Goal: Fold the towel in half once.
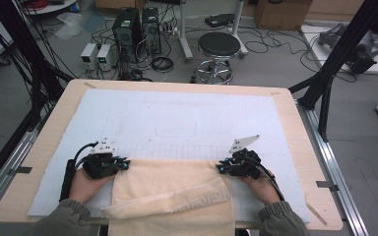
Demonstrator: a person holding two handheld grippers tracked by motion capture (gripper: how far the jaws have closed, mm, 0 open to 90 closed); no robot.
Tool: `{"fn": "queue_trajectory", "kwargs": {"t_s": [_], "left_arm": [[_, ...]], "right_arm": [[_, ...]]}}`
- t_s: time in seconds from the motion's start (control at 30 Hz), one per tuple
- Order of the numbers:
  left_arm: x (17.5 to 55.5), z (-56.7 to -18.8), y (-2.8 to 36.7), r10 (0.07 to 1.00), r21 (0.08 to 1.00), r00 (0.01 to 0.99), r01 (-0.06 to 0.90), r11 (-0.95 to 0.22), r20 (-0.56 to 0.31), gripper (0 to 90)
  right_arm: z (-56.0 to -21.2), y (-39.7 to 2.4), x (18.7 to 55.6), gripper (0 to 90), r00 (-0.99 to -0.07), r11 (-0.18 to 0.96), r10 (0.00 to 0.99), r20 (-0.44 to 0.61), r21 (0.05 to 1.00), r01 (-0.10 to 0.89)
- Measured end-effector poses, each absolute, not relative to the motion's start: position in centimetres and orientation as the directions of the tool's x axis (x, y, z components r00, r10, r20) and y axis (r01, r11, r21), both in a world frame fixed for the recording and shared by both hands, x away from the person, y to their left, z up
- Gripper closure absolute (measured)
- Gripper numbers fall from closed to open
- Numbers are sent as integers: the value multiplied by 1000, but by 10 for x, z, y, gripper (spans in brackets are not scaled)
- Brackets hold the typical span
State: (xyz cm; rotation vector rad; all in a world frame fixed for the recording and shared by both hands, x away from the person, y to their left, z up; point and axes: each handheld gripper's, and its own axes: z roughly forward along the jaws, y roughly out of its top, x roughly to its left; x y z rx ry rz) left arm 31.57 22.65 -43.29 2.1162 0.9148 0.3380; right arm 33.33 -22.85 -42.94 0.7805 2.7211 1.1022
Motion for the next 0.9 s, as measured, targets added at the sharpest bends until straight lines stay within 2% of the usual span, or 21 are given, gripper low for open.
{"fn": "queue_trajectory", "kwargs": {"t_s": [0.1, 0.33, 0.53, 0.63, 0.7, 0.77, 0.9], "left_arm": [[335, -424, 224, 749, 781, 661, 490, -388, -42, 828], [390, -386, 220, 815, 815, 578, 486, -317, -27, 831], [424, -343, 212, 833, 821, 550, 449, -352, 56, 831], [430, -334, 210, 835, 826, 547, 440, -352, 65, 825], [431, -338, 210, 836, 822, 544, 444, -357, 70, 758], [431, -344, 214, 832, 814, 552, 462, -351, 45, 649], [419, -357, 223, 818, 819, 575, 467, -334, 6, 590]], "right_arm": [[-420, -226, 347, 803, -854, 600, 518, 54, 689, 407], [-390, -224, 402, 804, -812, 558, 583, 14, 719, 413], [-356, -222, 442, 805, -785, 546, 618, -36, 739, 395], [-342, -220, 456, 803, -781, 571, 621, -60, 717, 399], [-340, -221, 460, 777, -780, 554, 625, -42, 728, 405], [-344, -222, 460, 668, -782, 548, 622, -23, 726, 414], [-353, -223, 449, 591, -786, 542, 618, -13, 731, 414]]}}
